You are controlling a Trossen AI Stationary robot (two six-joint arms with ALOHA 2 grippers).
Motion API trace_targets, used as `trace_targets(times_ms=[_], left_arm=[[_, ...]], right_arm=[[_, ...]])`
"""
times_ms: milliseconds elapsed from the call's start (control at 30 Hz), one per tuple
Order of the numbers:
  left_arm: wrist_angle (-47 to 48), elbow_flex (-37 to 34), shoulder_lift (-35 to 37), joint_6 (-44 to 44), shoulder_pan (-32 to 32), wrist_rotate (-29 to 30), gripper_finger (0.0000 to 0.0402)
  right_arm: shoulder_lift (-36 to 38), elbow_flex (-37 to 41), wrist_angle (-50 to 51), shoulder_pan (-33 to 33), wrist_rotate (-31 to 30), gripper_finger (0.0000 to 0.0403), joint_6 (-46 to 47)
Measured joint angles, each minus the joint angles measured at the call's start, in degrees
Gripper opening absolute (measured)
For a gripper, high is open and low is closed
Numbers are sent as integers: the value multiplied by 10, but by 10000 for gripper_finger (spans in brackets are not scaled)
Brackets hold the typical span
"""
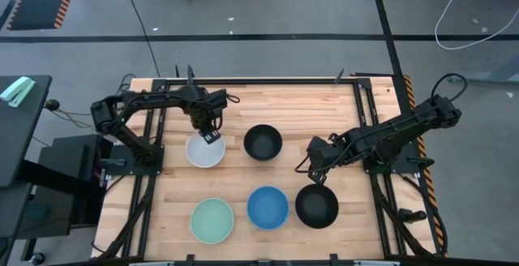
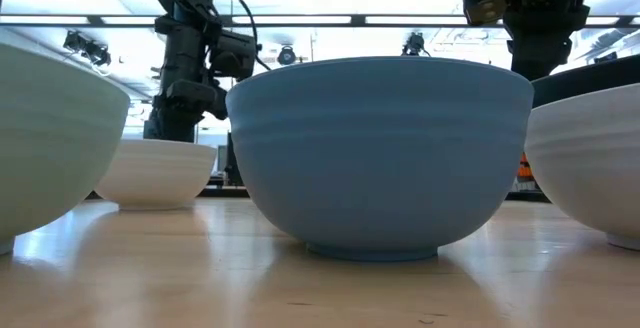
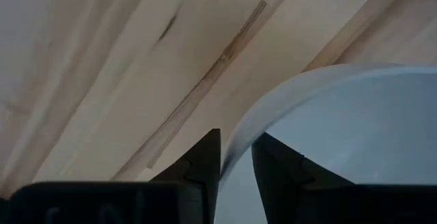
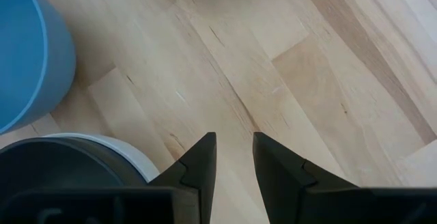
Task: Nest bowls inside each other
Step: Stack the white bowl on the top black bowl
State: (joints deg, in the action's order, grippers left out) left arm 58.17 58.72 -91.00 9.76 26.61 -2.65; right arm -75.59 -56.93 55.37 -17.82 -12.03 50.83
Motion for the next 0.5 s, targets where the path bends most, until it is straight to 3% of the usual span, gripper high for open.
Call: trace_targets(times_ms=[500], left_arm=[[-13,0,-27,-31,-2,-8,42]], right_arm=[[0,0,0,0,0,105,0]])
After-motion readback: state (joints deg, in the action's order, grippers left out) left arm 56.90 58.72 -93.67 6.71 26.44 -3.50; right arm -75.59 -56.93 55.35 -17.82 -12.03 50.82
